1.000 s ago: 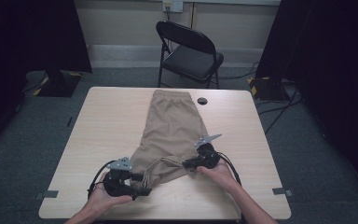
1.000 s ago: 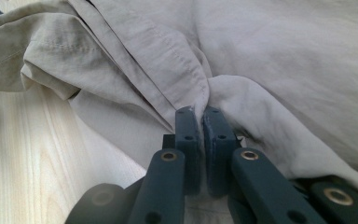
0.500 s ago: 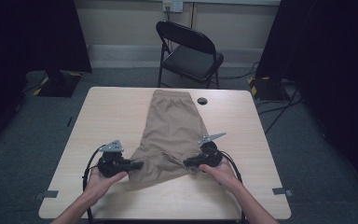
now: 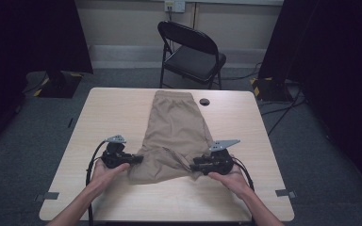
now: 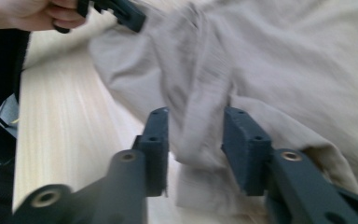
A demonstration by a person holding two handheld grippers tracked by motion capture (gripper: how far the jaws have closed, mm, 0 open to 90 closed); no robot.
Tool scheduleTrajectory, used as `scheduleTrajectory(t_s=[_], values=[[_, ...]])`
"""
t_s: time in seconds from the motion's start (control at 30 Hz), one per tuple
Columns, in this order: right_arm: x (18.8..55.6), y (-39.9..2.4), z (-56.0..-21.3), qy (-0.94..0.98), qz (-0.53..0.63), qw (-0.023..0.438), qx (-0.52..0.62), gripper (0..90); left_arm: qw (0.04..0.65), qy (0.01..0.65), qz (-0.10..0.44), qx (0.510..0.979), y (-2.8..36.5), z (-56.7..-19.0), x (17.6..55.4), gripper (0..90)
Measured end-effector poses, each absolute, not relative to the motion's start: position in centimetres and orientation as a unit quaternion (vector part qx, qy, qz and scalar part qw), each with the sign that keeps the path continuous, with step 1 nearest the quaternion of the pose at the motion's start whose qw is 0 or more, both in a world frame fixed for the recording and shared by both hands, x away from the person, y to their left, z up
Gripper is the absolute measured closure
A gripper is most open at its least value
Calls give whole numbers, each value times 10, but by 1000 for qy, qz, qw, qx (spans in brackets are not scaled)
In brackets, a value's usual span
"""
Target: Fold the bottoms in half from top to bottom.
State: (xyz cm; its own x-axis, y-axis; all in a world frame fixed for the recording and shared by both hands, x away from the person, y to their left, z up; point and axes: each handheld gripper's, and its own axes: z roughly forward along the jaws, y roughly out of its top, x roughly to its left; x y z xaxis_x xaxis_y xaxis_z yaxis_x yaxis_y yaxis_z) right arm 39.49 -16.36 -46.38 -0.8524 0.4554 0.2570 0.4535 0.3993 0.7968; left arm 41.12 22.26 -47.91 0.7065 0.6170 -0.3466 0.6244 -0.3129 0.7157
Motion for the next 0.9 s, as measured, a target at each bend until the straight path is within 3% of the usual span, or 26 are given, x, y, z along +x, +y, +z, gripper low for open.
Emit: scheduleTrajectory(t_s=[0.27,0.37,0.67,0.73,0.77,0.8,0.9], values=[[390,-145,-472,857,452,4,248,666,453,381,-11,806,222,-478,411,845],[394,-144,-482,869,423,10,256,572,454,380,-9,806,223,-478,411,845],[388,-140,-492,889,401,47,216,547,454,377,-11,807,221,-479,411,844],[387,-140,-493,890,400,59,211,601,453,379,-12,807,222,-479,411,844],[388,-142,-493,888,399,67,218,694,453,379,-11,807,222,-479,412,844],[388,-142,-493,888,399,67,218,694,453,379,-11,807,222,-479,412,843],[391,-142,-492,886,391,84,236,811,456,379,-12,806,222,-478,411,843]])
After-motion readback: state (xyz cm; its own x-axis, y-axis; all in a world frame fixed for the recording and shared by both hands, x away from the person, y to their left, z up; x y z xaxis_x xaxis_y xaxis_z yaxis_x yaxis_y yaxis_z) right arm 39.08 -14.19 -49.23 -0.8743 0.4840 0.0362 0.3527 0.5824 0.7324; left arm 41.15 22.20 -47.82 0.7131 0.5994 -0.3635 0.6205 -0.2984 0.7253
